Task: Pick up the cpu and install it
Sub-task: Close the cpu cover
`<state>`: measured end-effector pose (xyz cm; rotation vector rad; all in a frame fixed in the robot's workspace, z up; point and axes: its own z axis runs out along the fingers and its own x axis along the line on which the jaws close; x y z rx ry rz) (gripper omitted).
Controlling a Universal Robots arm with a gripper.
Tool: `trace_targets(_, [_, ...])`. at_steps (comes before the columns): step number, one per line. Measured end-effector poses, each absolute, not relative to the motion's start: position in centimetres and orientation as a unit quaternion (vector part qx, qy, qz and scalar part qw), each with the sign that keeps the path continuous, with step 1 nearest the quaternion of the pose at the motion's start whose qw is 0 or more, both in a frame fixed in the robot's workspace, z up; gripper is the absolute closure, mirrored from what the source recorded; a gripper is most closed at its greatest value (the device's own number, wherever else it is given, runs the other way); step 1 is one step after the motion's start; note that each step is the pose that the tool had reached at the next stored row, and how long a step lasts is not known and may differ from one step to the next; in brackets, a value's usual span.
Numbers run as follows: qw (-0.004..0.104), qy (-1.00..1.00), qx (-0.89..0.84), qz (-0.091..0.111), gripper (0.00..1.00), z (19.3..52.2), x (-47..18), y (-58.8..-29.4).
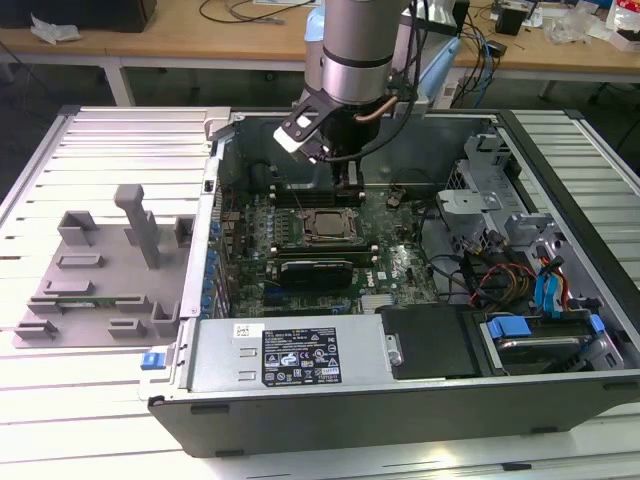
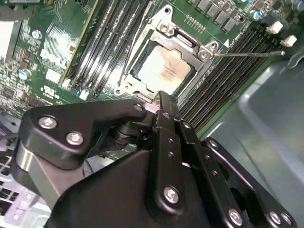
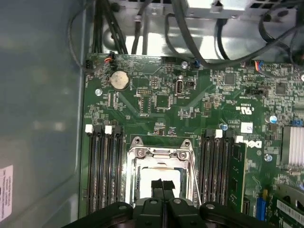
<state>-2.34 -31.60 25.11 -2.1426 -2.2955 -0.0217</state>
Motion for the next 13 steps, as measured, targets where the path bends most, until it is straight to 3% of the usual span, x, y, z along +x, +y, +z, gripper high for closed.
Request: trace_targets(13, [0.002, -0.842, -0.54, -0.007, 0.89, 25.11, -2.35, -31.6])
